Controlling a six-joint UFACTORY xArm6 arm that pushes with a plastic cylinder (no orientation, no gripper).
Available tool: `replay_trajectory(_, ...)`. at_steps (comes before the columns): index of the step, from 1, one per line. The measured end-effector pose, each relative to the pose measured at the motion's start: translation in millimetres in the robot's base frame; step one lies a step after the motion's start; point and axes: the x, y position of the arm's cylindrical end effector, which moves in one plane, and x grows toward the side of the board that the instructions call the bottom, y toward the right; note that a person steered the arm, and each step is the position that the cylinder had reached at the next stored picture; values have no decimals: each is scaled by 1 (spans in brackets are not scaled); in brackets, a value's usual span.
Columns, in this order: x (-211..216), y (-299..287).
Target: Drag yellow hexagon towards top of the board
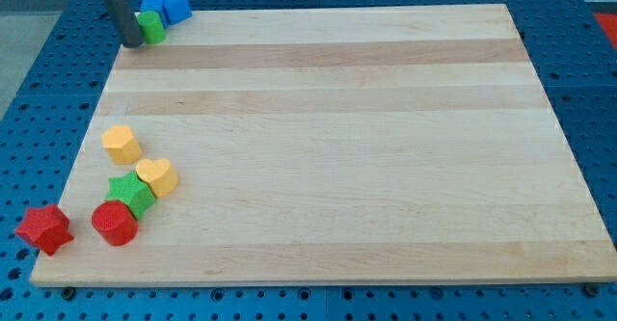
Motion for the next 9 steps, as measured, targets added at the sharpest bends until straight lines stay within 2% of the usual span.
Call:
replay_trajectory(1, 15, 0)
replay_trajectory(2, 75, -22)
replay_trajectory(3, 100, -22)
replay_trajectory(5, 227, -22)
replay_trajectory(6, 246, -5)
replay_trajectory(7, 223, 17)
replay_trajectory(9, 145, 61)
